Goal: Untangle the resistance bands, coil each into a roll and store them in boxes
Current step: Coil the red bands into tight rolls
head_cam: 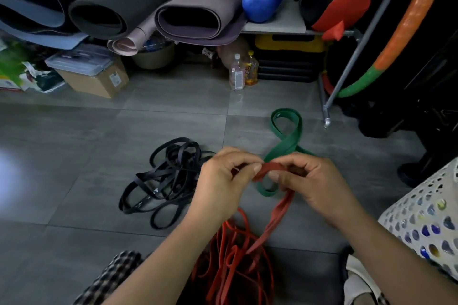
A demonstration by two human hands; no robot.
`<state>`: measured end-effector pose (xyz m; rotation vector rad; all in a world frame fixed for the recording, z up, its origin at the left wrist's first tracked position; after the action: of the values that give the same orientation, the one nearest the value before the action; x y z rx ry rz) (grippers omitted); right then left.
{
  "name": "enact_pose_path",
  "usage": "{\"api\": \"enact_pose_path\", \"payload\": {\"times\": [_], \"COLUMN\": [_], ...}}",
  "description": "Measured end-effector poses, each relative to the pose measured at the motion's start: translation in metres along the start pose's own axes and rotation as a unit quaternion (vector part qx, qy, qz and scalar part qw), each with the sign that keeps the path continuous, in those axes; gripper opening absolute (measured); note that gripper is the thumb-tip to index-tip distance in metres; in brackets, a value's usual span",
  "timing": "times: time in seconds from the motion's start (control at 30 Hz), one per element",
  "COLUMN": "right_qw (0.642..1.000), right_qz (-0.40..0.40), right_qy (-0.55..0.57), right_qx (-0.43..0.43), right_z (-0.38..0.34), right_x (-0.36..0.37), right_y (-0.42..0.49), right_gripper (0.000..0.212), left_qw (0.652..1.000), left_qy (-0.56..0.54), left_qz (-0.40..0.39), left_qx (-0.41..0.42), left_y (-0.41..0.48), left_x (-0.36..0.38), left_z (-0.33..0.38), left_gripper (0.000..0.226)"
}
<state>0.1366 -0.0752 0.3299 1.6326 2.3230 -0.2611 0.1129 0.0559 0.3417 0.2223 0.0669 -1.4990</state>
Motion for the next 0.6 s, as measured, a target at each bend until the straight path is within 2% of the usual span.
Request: {"api": "enact_pose_path", "payload": {"times": [0.1,0.23,0.43,0.6], "right_qw": [1.0,0.996,0.993,0.991], "right_qz": [0.004,-0.023,-0.049,-0.058], "right_qy": [0.011,0.05,0.065,0.072], "right_qx": [0.022,0.067,0.08,0.097], "right_z": [0.004,0.013,0.013,0.014], "right_x": [-0.005,0.002,0.001,-0.006], "right_y": [0.001,-0.001,-0.002,-0.002], "right_gripper": [0.016,0.016,0.02,0.029], "left_qw": [0.988,0.989,0.983,0.967], "left_qy": [-0.099,-0.107,-0.16,-0.226], "left_qz": [-0.073,-0.04,-0.05,-0.038], "left_qx": [-0.092,-0.092,-0.072,-0.113], "left_y": [-0.005,-0.001,-0.006,-0.003], "left_x": [0.014,0.013,0.019,0.016], "left_z": [-0.009,-0.008,0.004,-0.007], "left_gripper": [0.018,0.023,0.026,0.02]}}
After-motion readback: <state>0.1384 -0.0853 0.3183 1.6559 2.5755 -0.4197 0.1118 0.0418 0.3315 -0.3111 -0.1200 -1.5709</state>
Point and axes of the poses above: each hand's wrist, its own y-axis towards the middle knuckle, its own x-axis out of the palm, z = x × y, the point moved 9 cm from there along y, towards the middle knuckle, and after that the axes turned 12 degrees about -y, right-handed, at the moved point
